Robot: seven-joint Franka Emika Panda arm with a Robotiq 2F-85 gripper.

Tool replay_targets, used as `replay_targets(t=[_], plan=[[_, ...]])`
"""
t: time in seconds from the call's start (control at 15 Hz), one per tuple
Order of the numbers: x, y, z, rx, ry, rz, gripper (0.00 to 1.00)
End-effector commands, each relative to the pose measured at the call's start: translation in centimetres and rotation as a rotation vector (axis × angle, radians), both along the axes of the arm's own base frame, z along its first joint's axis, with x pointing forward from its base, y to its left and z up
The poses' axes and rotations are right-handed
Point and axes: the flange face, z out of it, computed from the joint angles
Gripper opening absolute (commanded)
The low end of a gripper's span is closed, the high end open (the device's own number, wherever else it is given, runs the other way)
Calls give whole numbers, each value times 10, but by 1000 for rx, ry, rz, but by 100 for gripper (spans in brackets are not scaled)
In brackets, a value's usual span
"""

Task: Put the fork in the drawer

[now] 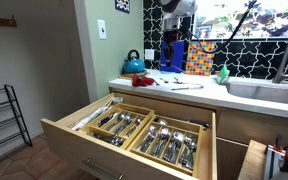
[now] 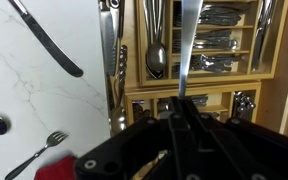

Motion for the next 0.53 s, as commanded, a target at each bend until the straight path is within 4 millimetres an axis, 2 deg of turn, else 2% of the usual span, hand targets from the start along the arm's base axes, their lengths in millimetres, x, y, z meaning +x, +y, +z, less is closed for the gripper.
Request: replay_targets(t=[0.0,0.47], plan=[[0,10,7,-15,10,-200,3],[-17,20,17,-31,11,-589,3]])
